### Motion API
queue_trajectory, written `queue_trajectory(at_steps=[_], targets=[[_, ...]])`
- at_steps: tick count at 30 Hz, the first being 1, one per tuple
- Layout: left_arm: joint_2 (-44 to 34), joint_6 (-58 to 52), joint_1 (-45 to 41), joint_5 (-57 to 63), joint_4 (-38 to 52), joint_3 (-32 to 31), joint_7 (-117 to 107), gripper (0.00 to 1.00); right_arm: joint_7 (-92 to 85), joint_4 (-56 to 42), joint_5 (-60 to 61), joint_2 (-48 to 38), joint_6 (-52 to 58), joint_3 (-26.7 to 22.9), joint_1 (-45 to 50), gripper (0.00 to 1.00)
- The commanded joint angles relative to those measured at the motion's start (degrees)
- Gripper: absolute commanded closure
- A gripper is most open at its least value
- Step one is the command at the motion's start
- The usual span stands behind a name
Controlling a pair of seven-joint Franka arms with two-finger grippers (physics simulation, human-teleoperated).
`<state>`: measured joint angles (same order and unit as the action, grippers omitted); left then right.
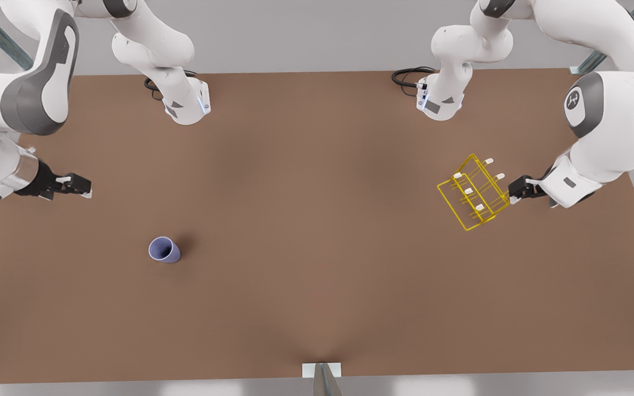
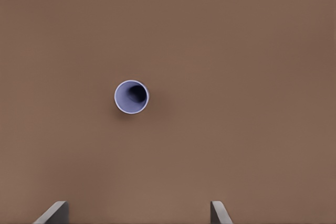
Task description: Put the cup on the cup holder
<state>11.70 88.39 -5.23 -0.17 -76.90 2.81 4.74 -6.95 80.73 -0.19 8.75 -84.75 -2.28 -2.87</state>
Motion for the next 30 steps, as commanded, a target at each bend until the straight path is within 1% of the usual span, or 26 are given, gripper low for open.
queue_trajectory(at_steps=[1,4,7,10,13,15,17,21,25,26,28,30], targets=[[-0.09,0.29,0.04,0.08,0.0,0.0,1.77,0.0,-2.63,0.3,-0.25,0.12,-3.75,-0.1,-0.55,0.0],[0.78,0.02,-0.13,1.58,0.08,0.0,1.68,0.0,-2.45,0.3,-0.25,1.18,-4.71,-0.01,-0.11,0.0],[2.1,-0.42,-0.05,1.49,0.17,0.35,1.06,0.0,-2.36,3.91,-1.39,1.79,-9.64,-0.27,-0.29,0.0],[2.28,-1.29,-0.05,1.49,0.08,0.61,1.06,0.0,-2.54,5.58,-1.39,4.69,-12.8,-0.1,-0.03,0.0],[2.98,-1.21,-0.05,1.49,0.08,0.7,1.15,0.0,-2.45,10.32,-1.39,5.57,-17.2,-0.18,1.2,0.0],[3.16,-1.29,-0.05,1.49,0.08,0.7,1.06,0.0,-2.45,16.39,-1.31,4.61,-23.35,-0.1,2.35,0.0],[3.42,-1.21,-0.05,1.49,0.08,0.7,1.06,0.0,-2.45,17.18,-1.39,5.66,-26.51,-0.1,4.37,0.0],[3.86,-1.21,0.04,1.49,0.08,0.7,1.15,0.0,-2.45,17.09,-1.48,10.76,-32.49,-0.45,5.42,0.0],[3.86,-1.29,0.04,1.49,0.08,0.7,1.15,0.0,-1.75,17.09,-1.13,13.31,-33.72,-0.54,7.36,0.0],[3.95,-1.64,0.04,1.49,0.08,0.7,1.15,0.0,-1.75,17.09,-0.34,14.62,-35.57,-0.71,9.2,0.0],[4.21,-1.65,-0.05,1.49,0.08,0.7,1.15,0.0,1.67,16.83,0.1,15.85,-35.83,-0.8,11.31,0.0],[4.21,-1.65,0.04,1.49,0.08,0.7,1.15,0.0,3.79,16.65,1.16,18.49,-39.79,-0.89,12.98,0.0]])
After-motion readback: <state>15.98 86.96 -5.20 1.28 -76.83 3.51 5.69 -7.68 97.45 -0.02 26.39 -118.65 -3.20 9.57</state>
